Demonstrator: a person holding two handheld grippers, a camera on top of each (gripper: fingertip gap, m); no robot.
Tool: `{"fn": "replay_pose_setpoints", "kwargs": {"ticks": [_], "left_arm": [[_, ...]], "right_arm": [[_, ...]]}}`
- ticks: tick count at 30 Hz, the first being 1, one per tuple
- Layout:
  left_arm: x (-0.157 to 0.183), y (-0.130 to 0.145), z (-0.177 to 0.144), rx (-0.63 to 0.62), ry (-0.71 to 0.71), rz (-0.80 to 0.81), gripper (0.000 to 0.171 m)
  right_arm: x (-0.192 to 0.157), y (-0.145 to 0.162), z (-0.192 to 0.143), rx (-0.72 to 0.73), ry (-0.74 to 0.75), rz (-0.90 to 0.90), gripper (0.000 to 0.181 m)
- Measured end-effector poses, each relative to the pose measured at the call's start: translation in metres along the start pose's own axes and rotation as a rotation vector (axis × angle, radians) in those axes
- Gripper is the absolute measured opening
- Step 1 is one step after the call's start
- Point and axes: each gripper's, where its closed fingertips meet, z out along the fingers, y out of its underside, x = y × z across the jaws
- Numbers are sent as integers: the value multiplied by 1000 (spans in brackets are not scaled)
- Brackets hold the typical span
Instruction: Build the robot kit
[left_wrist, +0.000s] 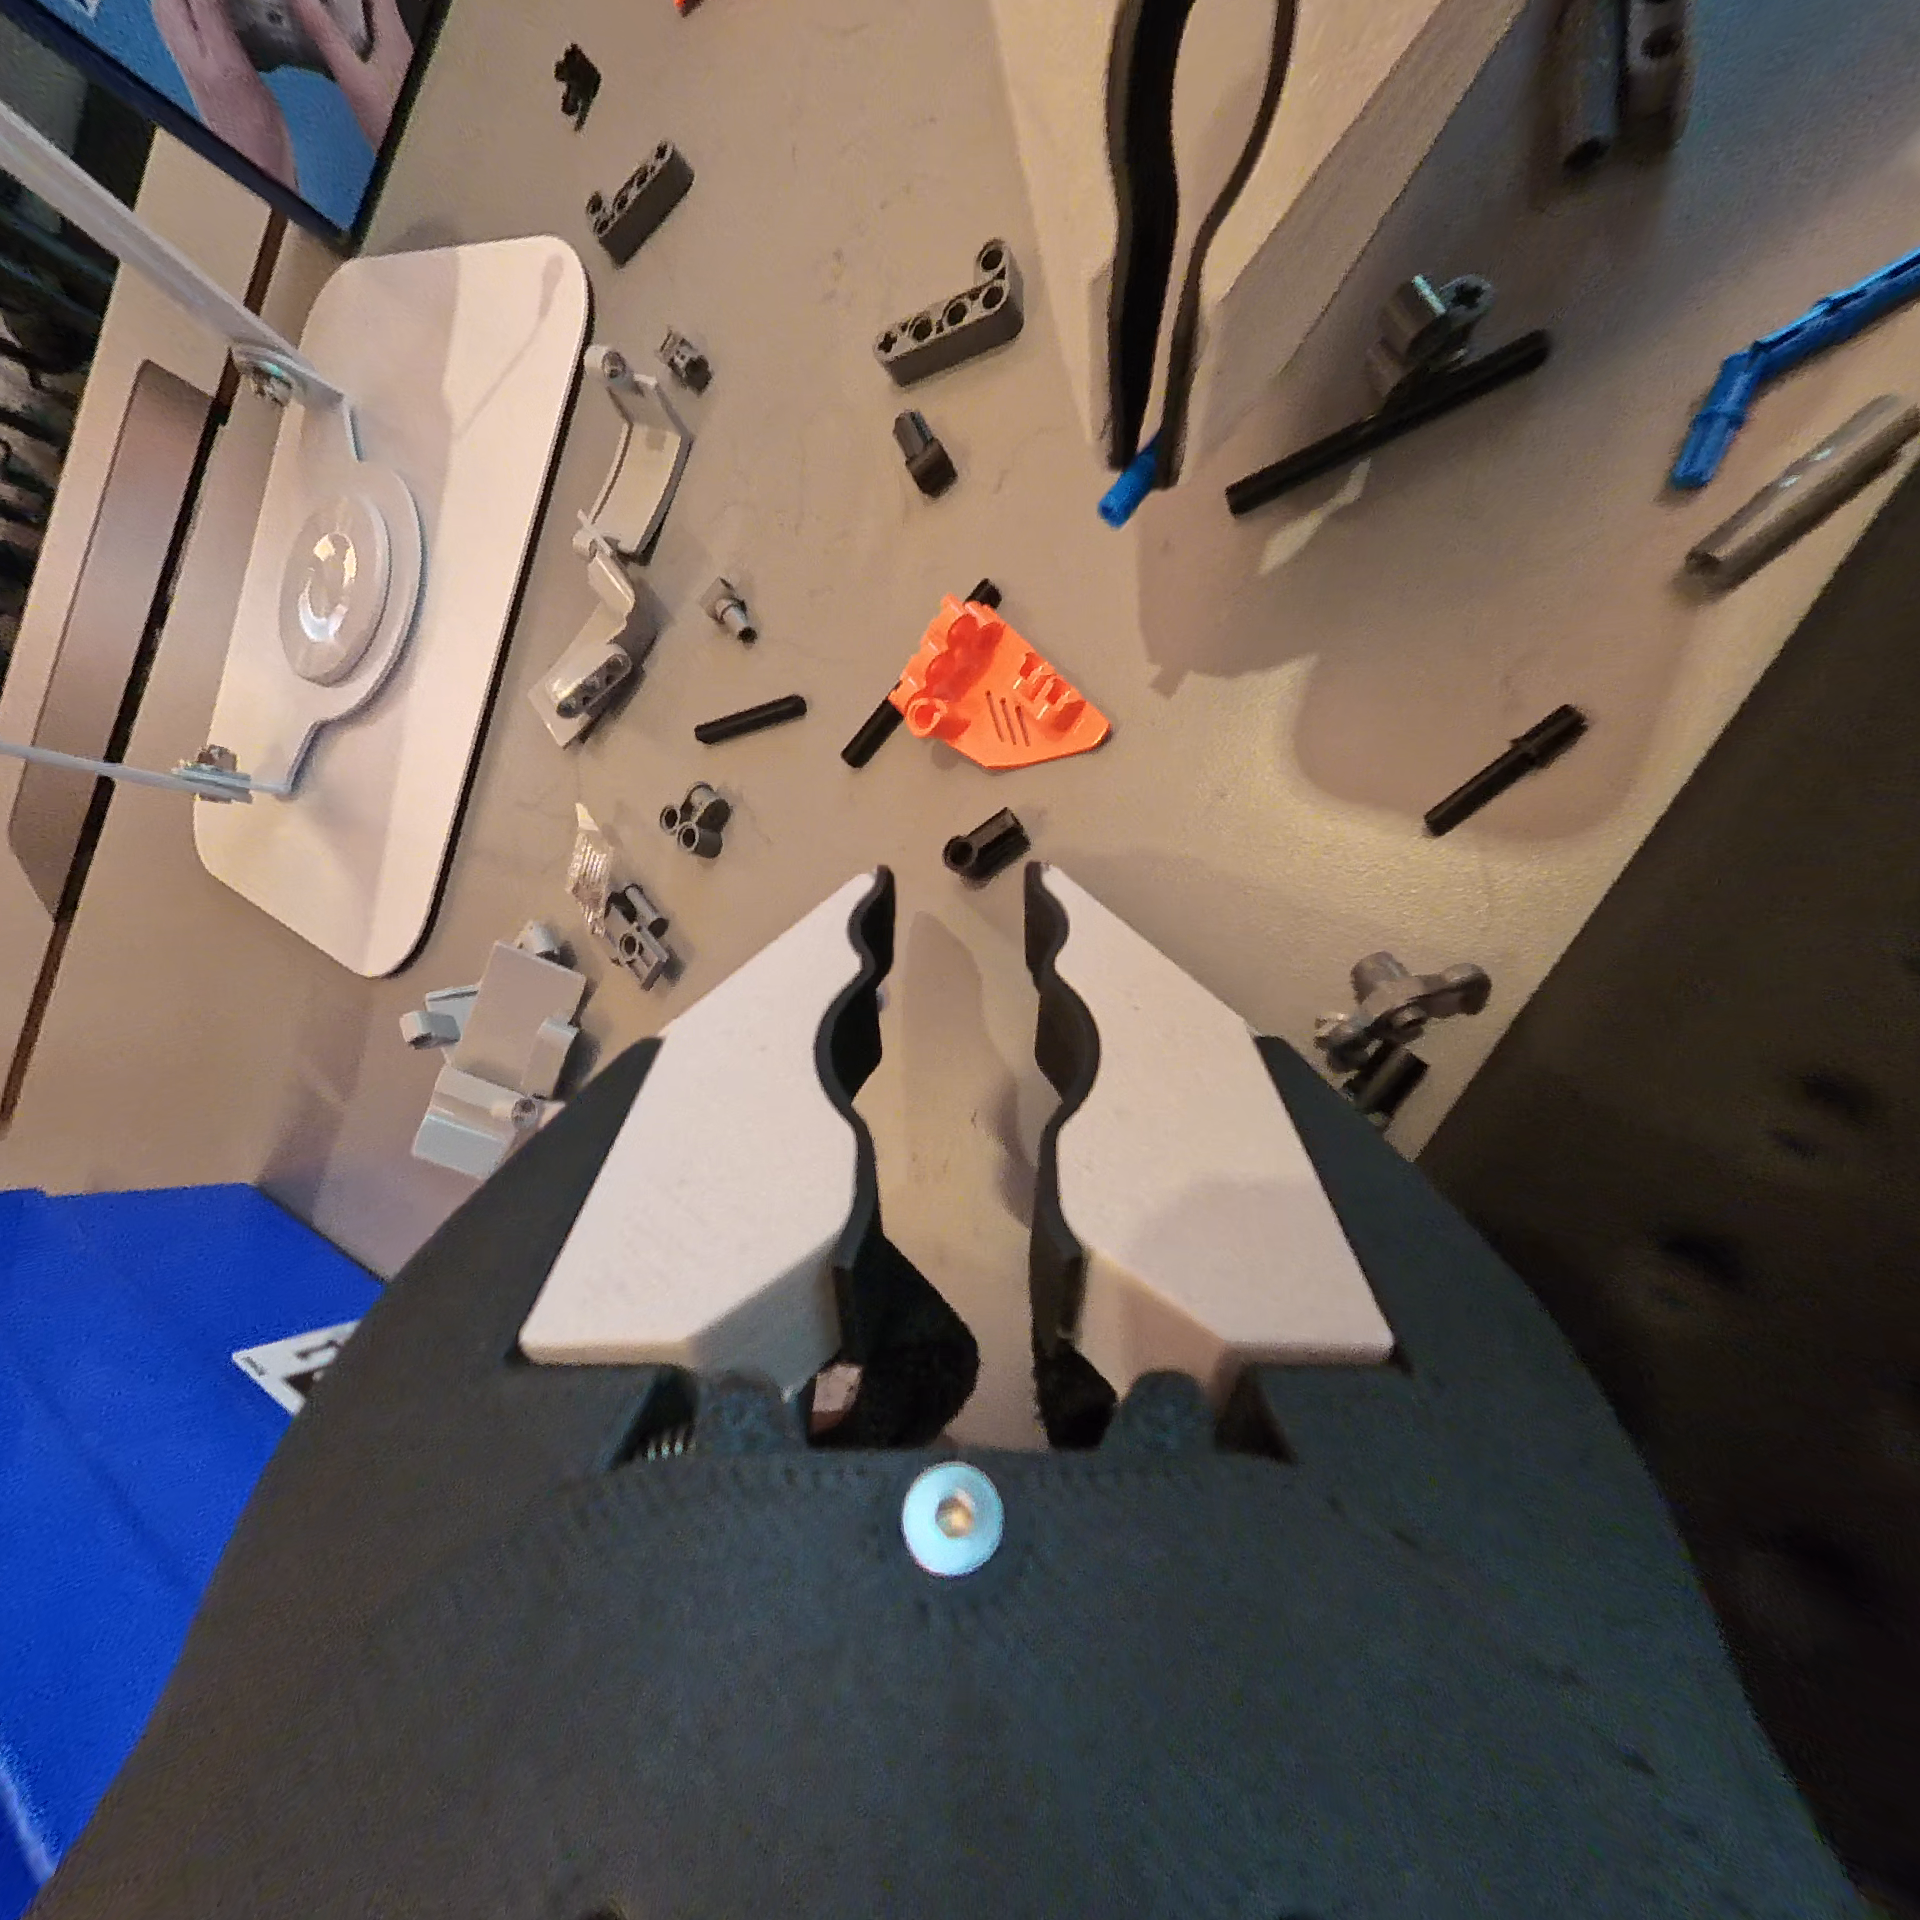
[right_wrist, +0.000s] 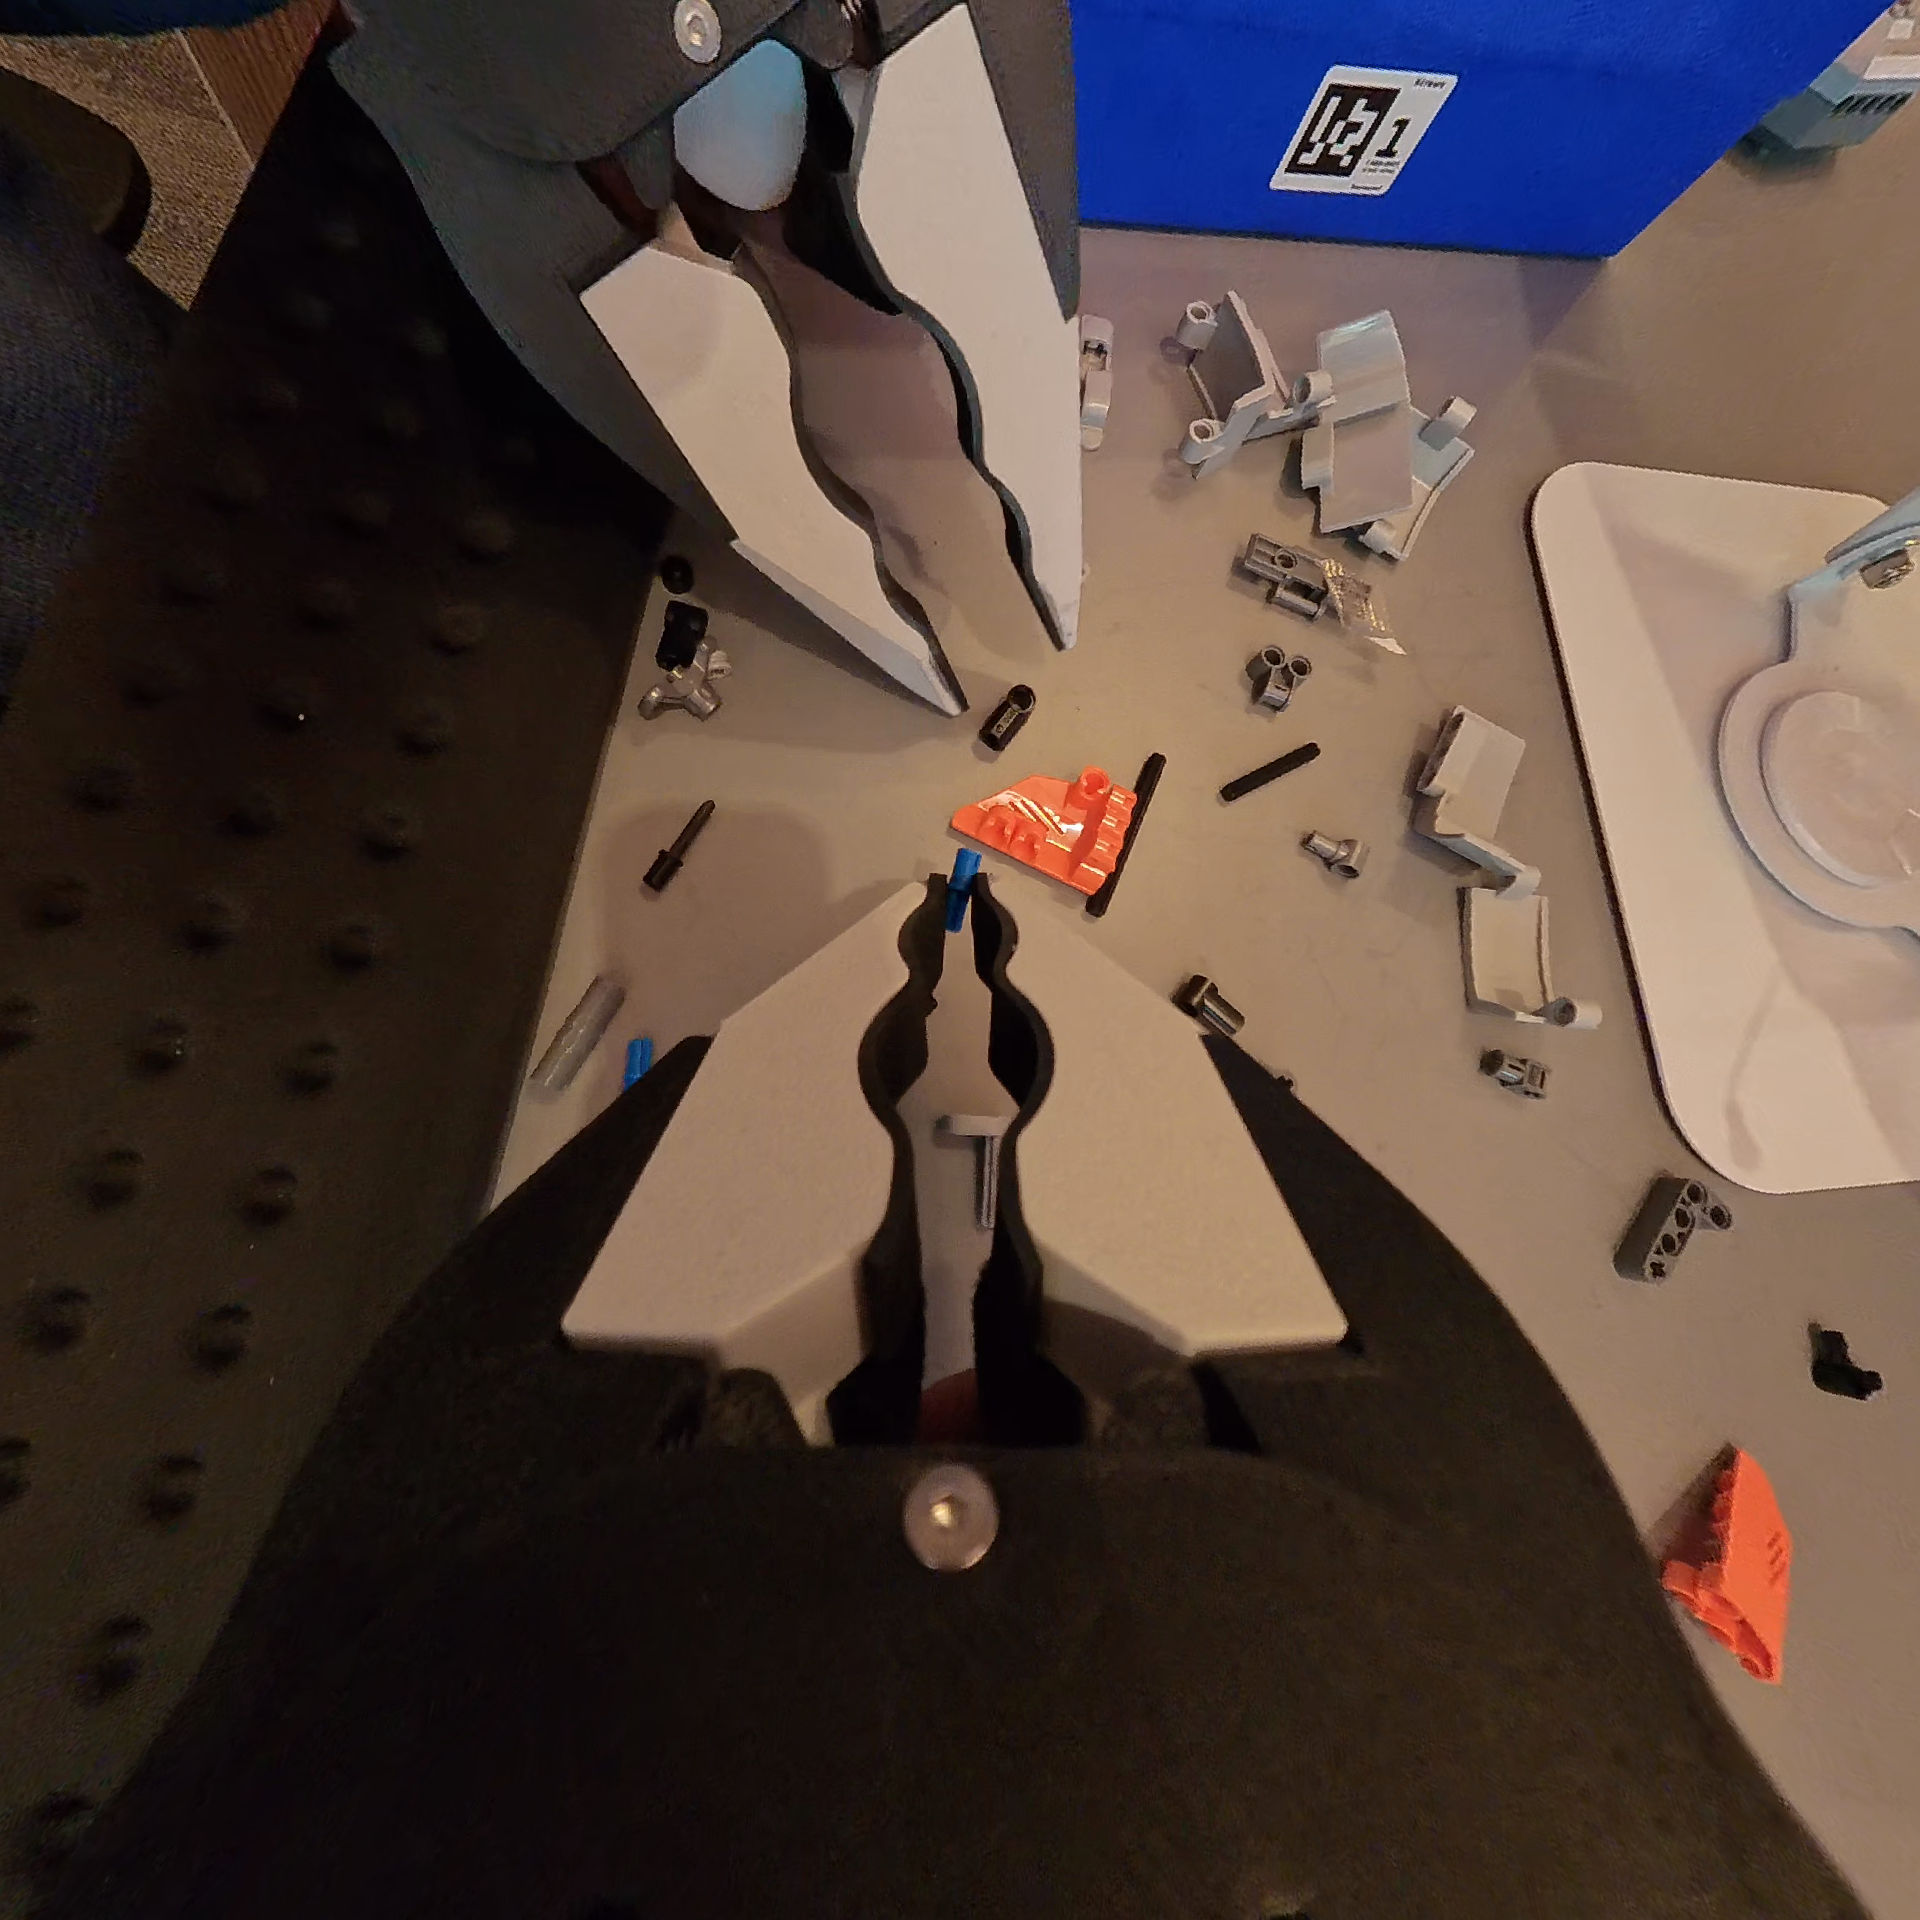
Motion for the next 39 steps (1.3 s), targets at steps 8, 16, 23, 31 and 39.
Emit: {"fn": "replay_pose_setpoints", "kwargs": {"ticks": [8, 16, 23, 31, 39], "left_arm": [[2, -8, -1, 25, -1, 26, 26], [3, -45, -21, 247, -42, 26, 23], [12, -57, -23, 313, -59, 98, 21], [14, -59, -18, 327, -92, 140, 20], [12, -61, -18, 341, -118, 156, 13]], "right_arm": [[-1, -2, 1, 12, 2, -10, 2], [-1, -10, -1, 53, 11, -23, 2], [-1, -11, -1, 65, 7, -29, 2], [-2, -13, -2, 81, -3, -21, 2], [-4, -17, -4, 106, -24, 5, 2]]}}
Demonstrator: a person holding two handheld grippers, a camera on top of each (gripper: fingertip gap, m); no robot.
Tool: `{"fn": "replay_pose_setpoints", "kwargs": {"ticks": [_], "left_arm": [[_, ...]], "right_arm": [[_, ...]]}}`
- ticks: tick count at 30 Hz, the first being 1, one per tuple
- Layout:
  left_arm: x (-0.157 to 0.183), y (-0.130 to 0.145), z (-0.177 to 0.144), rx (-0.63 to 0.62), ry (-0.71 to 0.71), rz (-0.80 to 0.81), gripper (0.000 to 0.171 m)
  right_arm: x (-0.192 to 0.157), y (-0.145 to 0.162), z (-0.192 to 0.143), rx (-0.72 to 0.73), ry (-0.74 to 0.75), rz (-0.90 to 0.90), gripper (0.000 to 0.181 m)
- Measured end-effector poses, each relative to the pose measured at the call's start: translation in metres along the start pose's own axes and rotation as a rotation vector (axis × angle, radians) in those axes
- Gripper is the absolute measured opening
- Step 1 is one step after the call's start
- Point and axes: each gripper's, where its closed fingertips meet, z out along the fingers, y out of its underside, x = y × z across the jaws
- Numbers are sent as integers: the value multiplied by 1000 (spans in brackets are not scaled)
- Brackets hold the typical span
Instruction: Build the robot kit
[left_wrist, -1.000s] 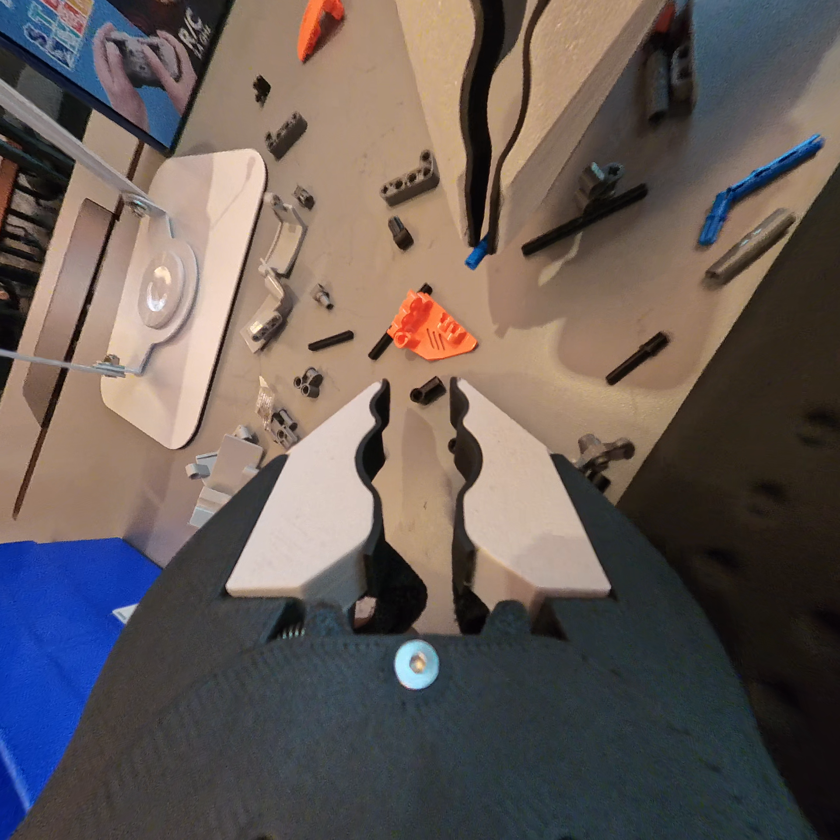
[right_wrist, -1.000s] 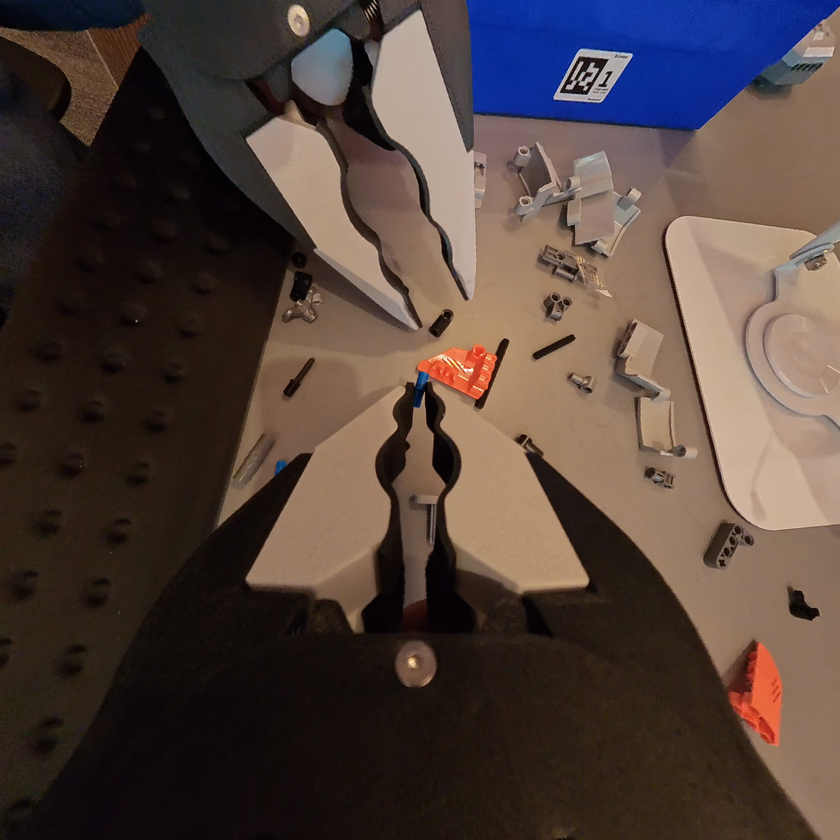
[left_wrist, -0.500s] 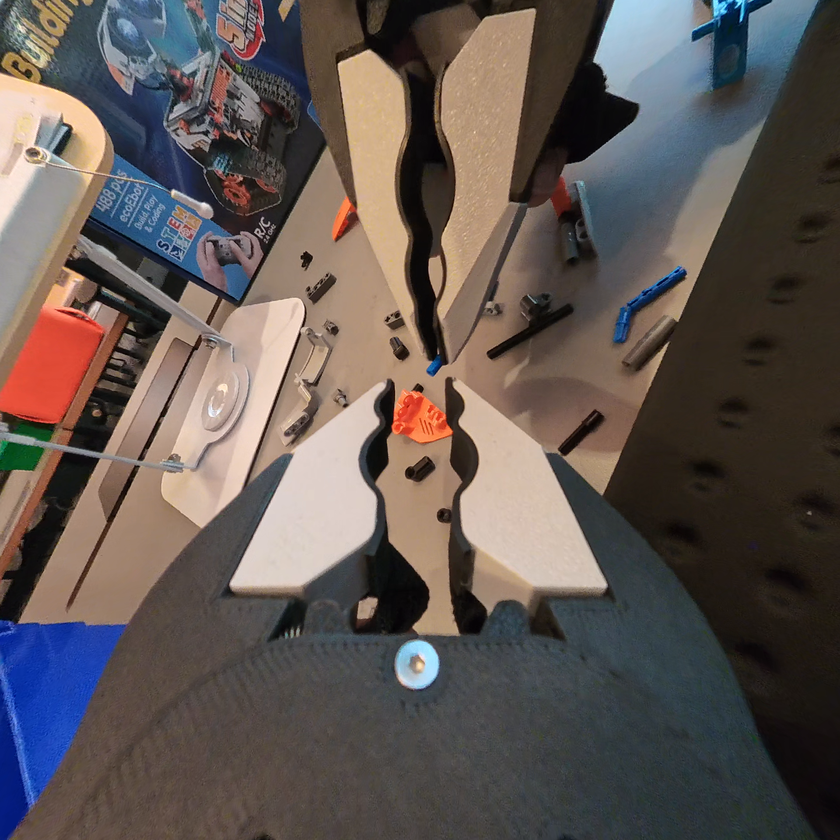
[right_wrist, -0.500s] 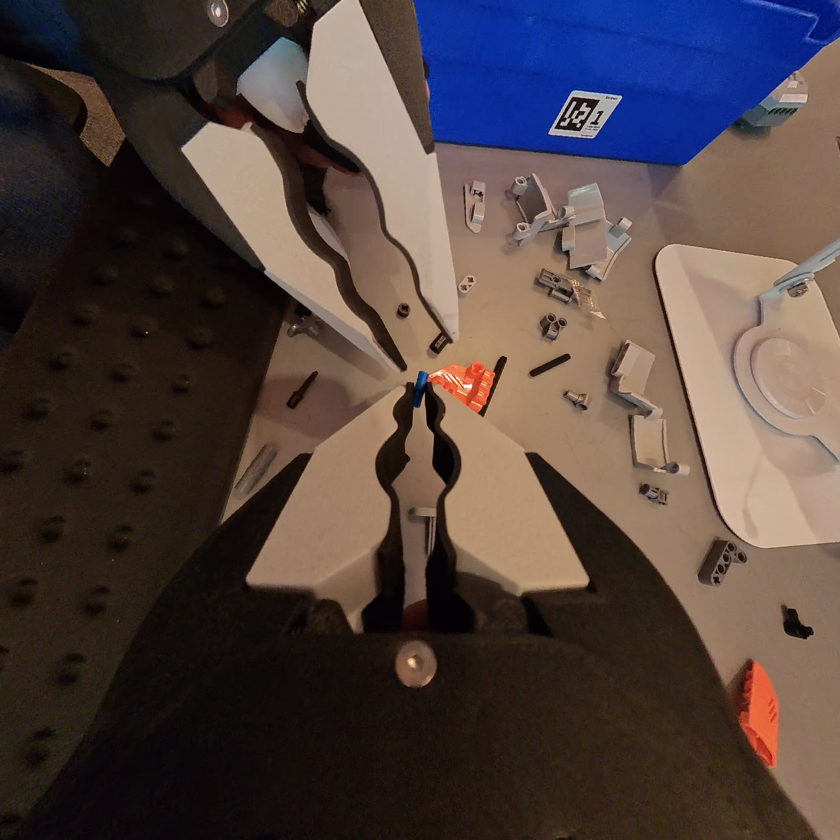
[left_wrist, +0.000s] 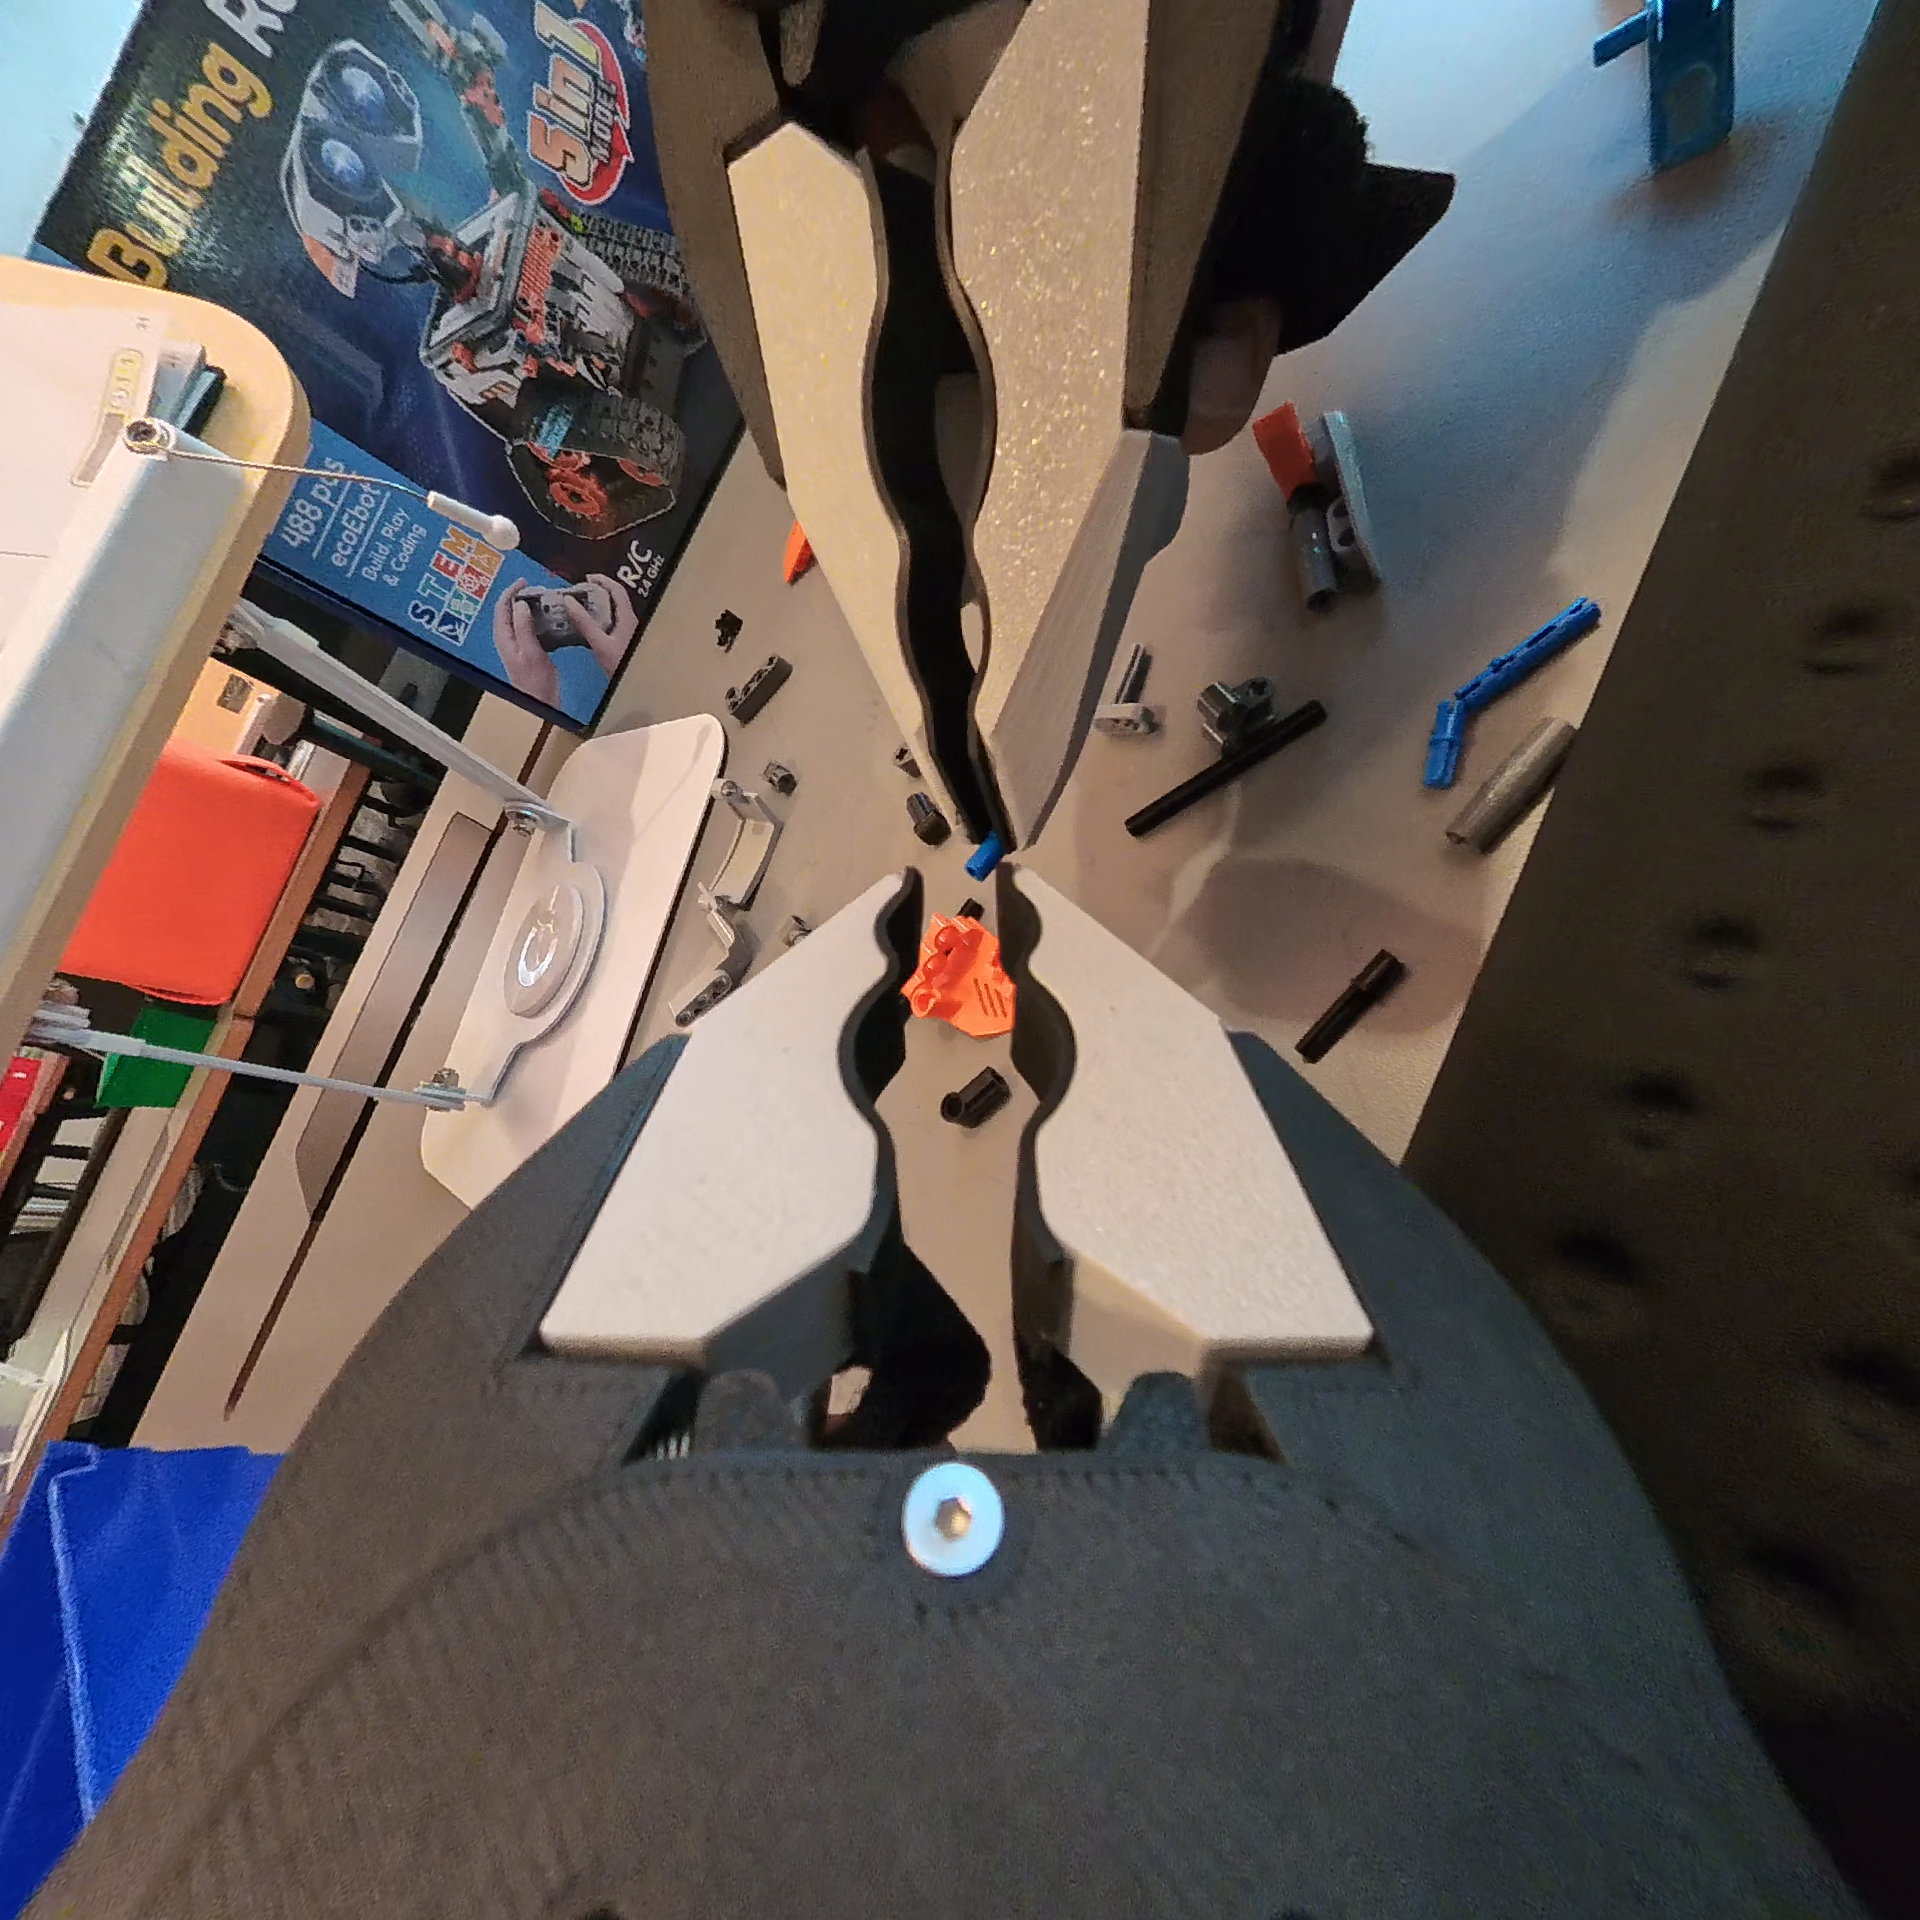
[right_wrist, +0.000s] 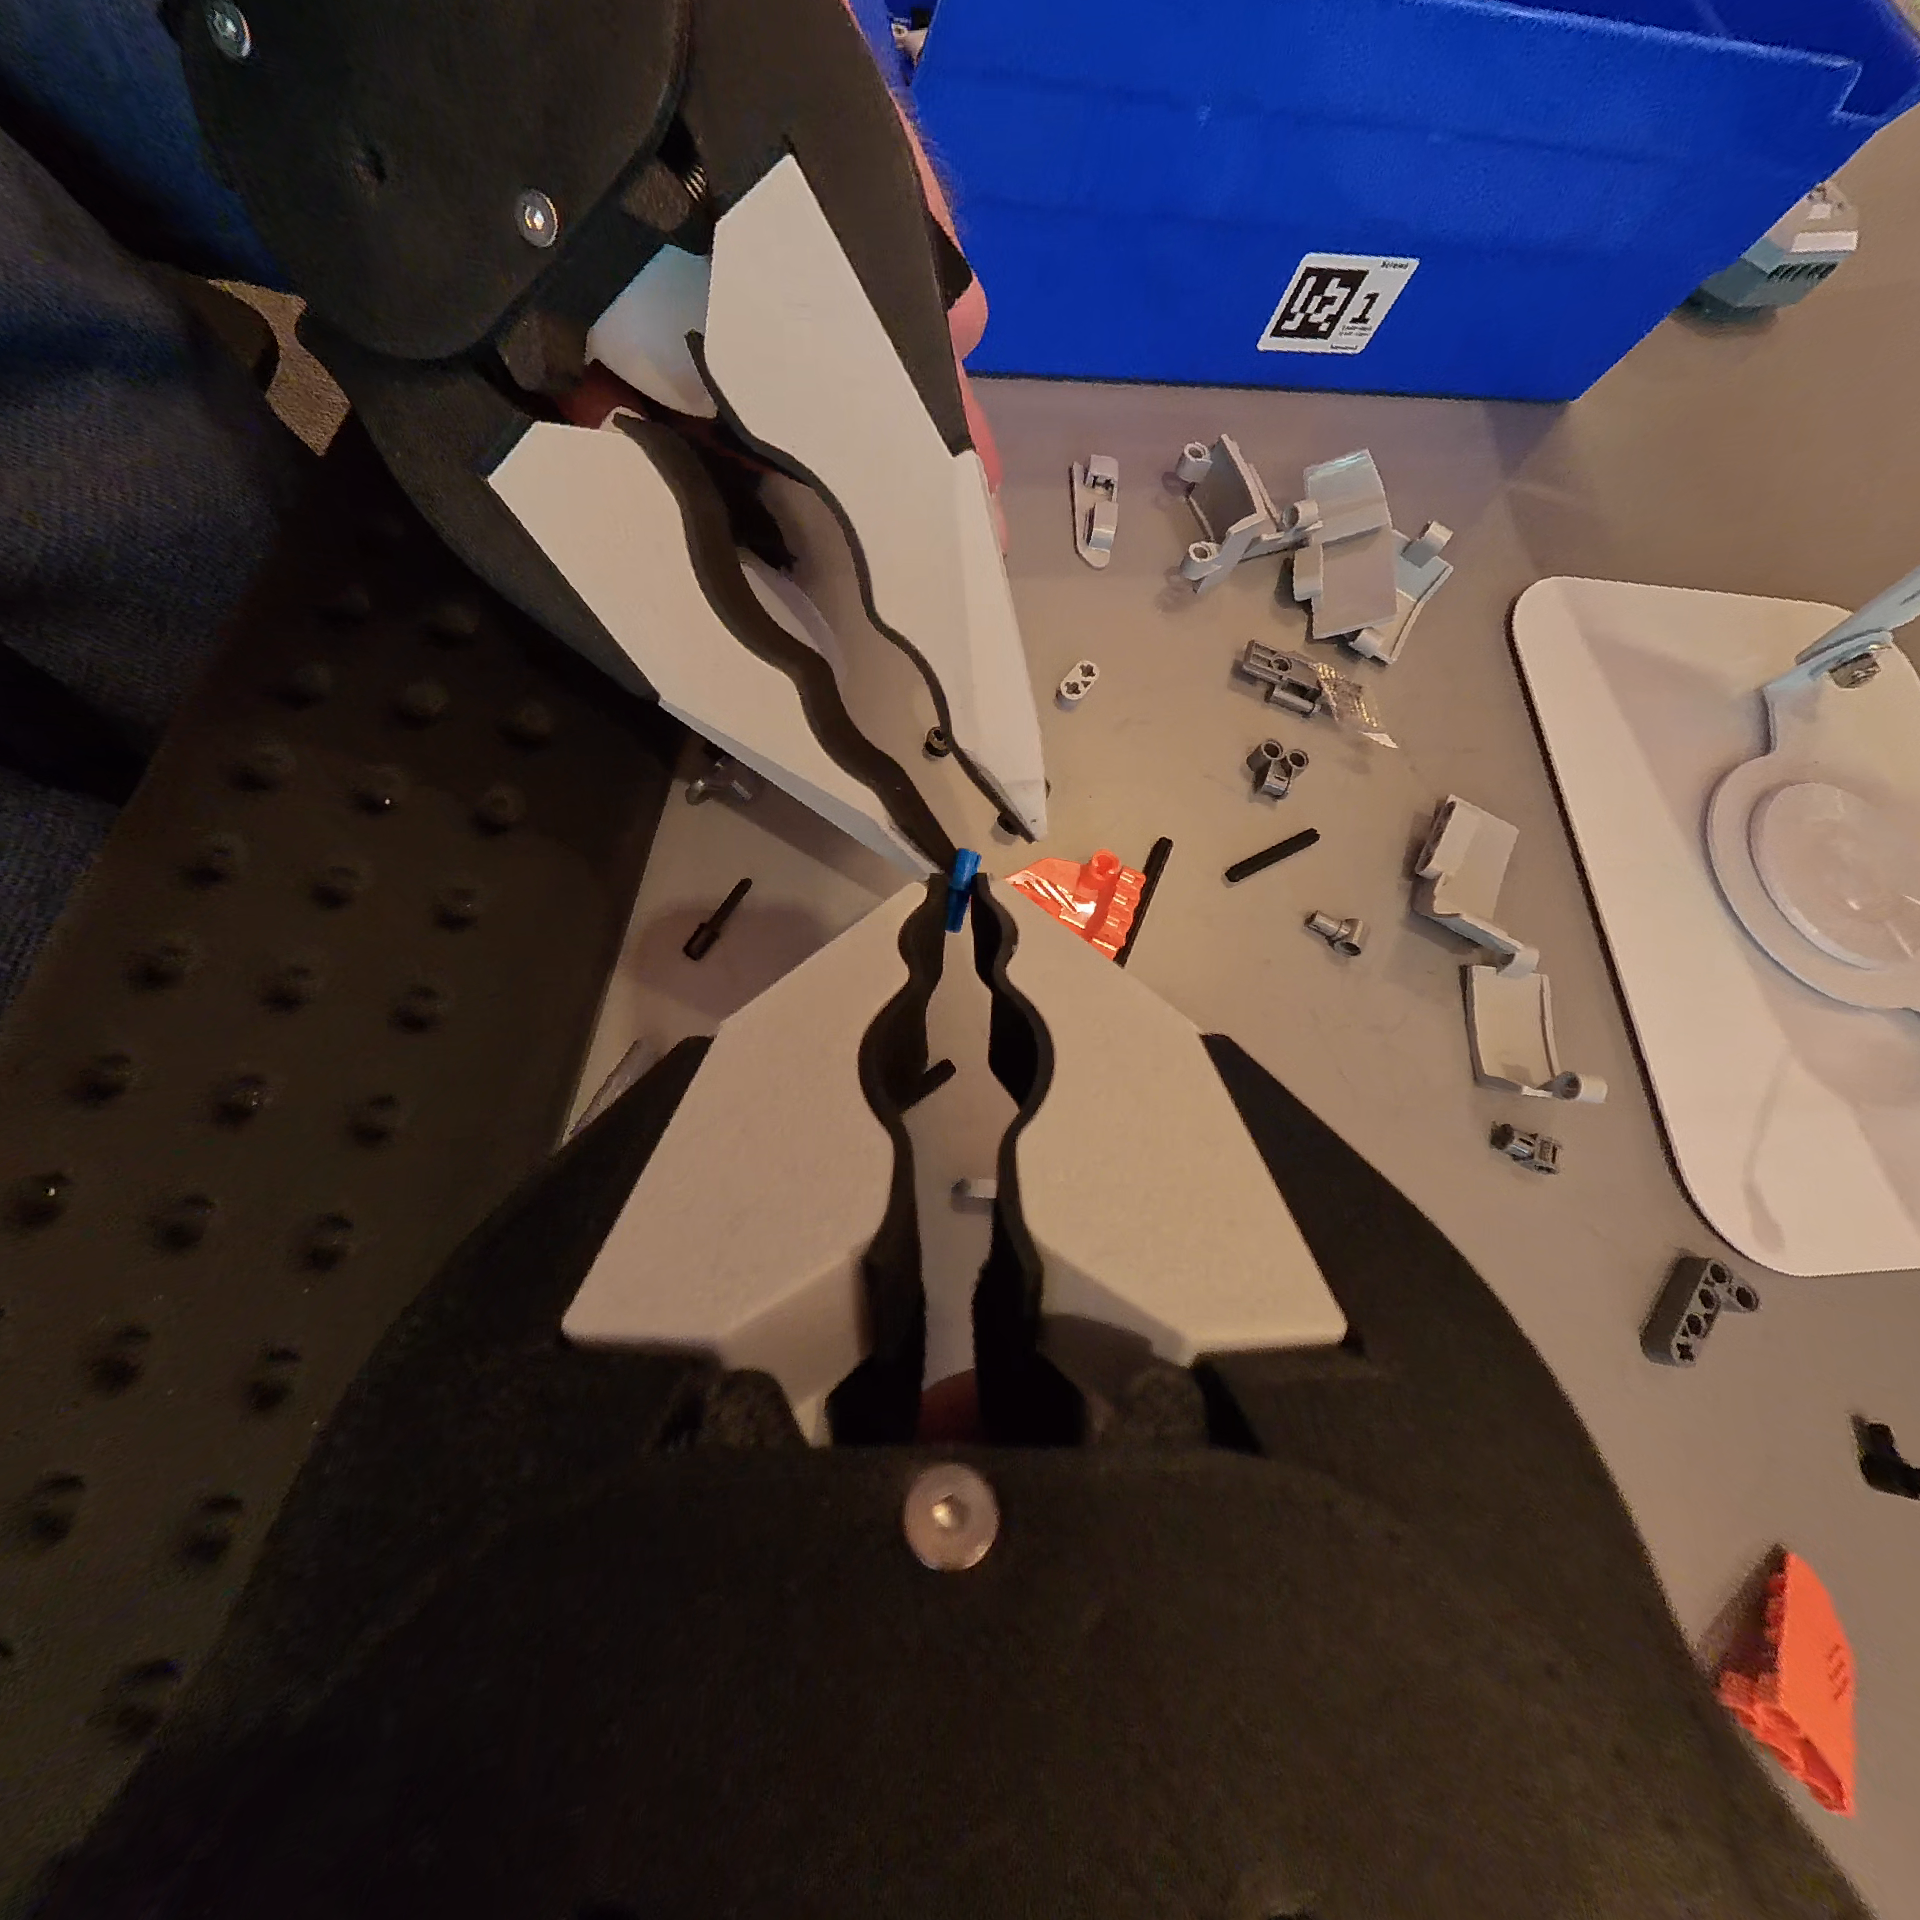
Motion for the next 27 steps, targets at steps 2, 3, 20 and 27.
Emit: {"fn": "replay_pose_setpoints", "kwargs": {"ticks": [2, 3, 20, 27], "left_arm": [[-1, 0, 0, 4, -7, -2, 13], [-1, 0, 0, 6, -10, -3, 13], [-10, -11, -8, 74, -66, 0, 17], [8, -18, -19, 96, -69, 115, 13]], "right_arm": [[0, -2, -1, 10, -5, 10, 2], [0, -3, -1, 16, -7, 16, 2], [2, -17, -11, 100, -34, 98, 2], [-10, -11, -8, 72, -99, 122, 2]]}}
